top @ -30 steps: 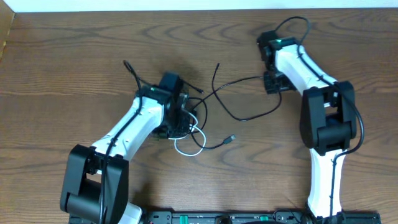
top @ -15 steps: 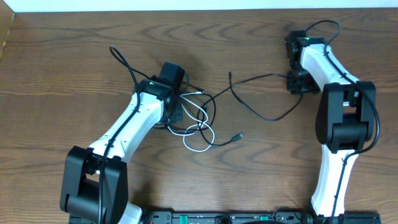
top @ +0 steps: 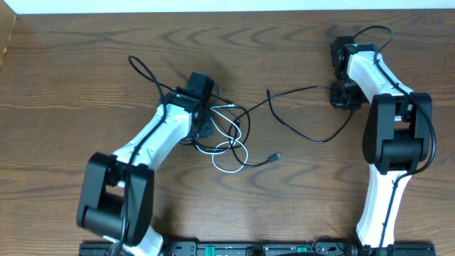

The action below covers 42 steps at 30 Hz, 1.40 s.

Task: Untangle cables
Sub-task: 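Pull the right gripper rightward, drawing a black cable out of the pile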

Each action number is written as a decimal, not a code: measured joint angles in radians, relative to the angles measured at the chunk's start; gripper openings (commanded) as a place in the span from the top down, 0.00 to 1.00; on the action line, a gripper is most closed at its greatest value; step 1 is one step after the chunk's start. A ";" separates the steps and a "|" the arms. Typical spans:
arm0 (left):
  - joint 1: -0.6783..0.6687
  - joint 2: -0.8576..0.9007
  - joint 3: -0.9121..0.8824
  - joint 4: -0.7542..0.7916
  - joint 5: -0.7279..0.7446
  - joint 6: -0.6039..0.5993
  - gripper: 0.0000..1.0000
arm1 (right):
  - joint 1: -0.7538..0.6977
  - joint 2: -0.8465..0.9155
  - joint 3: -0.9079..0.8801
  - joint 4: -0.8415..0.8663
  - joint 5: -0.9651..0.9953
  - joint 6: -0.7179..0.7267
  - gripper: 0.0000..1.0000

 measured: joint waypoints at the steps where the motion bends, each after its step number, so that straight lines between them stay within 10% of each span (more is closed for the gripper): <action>1: 0.000 0.014 0.000 0.002 0.006 -0.003 0.70 | 0.000 0.000 0.000 0.000 0.000 0.000 0.94; 11: 0.000 0.099 0.000 0.006 0.016 -0.009 0.70 | 0.000 0.000 0.000 0.000 0.000 0.000 0.94; 16: 0.002 0.114 0.000 0.003 -0.022 -0.032 0.92 | 0.000 0.000 0.000 0.001 -0.004 -0.001 0.99; 42: 0.251 0.118 0.000 0.119 -0.059 -0.040 0.92 | -0.286 -0.014 -0.128 0.096 0.257 0.026 0.99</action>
